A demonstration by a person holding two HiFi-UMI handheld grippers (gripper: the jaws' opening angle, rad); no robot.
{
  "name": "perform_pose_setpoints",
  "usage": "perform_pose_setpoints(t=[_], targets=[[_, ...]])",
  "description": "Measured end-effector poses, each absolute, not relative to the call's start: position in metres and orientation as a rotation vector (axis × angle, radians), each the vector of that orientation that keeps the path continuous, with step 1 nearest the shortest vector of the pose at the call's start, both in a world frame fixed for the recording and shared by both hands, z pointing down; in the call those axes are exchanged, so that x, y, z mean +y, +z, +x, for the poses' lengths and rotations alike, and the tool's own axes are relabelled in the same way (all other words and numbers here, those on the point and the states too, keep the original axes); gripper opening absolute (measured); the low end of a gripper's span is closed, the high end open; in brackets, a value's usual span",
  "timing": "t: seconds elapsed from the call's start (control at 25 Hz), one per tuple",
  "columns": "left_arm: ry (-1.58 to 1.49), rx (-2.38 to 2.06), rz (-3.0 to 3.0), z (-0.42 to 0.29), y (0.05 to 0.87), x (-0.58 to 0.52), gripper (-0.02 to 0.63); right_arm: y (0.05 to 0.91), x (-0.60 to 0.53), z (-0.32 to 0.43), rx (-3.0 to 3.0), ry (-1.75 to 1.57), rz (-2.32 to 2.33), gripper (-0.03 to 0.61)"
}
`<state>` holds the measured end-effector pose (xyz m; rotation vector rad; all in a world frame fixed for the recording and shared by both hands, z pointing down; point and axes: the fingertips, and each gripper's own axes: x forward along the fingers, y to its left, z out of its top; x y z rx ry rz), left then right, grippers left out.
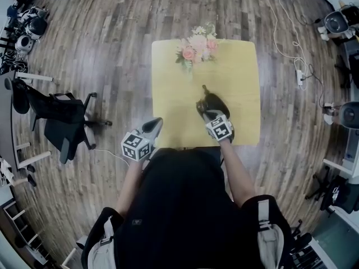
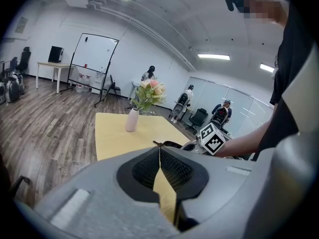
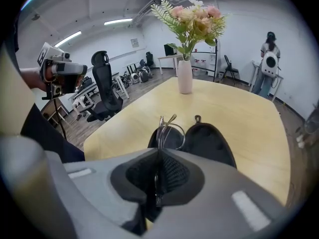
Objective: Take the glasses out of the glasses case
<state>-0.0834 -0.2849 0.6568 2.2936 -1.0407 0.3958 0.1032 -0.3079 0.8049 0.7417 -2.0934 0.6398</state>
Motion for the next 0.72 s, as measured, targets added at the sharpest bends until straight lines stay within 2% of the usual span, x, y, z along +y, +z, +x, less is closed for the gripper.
perform_pose_setpoints(t=[0.28, 0.72], targets=[[0.363, -1.019, 2.316, -0.092, 0.656, -0.280, 0.012, 0.784, -0.297, 0.105, -2.094, 0.595, 0.810, 0.018], [0.339, -0.907, 2.393, -0.067, 0.652, -0.267, 0.012, 0.749, -0.269, 0.136, -2.116, 0.548, 0.915, 0.018]])
